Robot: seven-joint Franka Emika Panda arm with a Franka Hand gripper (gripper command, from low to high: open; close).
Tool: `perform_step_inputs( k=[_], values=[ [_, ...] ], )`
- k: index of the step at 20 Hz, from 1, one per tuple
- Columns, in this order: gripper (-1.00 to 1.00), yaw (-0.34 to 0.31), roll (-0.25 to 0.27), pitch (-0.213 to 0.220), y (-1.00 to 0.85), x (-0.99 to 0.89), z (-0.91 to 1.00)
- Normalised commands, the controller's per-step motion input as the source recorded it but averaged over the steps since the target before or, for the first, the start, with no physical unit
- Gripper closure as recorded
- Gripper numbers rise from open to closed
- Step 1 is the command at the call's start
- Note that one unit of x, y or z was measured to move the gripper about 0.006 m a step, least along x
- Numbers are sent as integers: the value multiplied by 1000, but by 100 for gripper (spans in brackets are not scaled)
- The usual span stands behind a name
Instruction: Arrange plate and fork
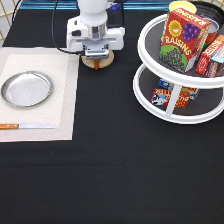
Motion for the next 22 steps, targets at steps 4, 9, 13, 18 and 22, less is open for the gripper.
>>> perform_step_inputs(
  k=[4,9,13,18,22],
  values=[
    [100,-49,0,38,-503,-7,667],
    [100,-139,-27,44,-522,180,497],
    [100,-185,-42,91,-391,231,264],
    [100,-197,-47,99,-348,274,254],
    [100,-193,-45,61,-350,282,153]
  ],
)
